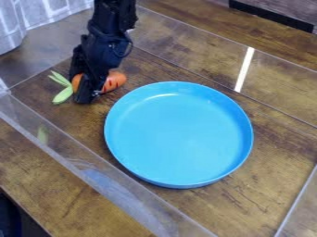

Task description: Remove the carrot from inside the blue tray and put it on the table

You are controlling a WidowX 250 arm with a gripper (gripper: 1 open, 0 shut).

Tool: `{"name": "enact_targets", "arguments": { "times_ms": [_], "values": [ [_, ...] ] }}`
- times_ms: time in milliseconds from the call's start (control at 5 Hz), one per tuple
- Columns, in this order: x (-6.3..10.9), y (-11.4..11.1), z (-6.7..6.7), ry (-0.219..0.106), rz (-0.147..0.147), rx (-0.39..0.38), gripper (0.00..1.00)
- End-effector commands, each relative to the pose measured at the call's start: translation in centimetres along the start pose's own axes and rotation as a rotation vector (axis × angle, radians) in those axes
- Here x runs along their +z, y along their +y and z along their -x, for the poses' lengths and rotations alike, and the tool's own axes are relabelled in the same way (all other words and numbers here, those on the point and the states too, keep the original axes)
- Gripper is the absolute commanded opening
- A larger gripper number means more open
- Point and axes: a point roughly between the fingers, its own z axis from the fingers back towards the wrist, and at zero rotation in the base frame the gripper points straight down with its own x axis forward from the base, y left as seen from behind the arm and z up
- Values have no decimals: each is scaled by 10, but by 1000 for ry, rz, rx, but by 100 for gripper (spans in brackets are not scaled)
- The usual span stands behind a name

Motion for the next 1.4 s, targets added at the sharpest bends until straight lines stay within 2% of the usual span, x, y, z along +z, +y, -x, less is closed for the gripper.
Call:
{"name": "enact_targets", "arguments": {
  "times_ms": [0,1200],
  "values": [
    [-9,5,11,15,25,28,0],
    [-20,6,20,43,66,14,0]
  ]
}}
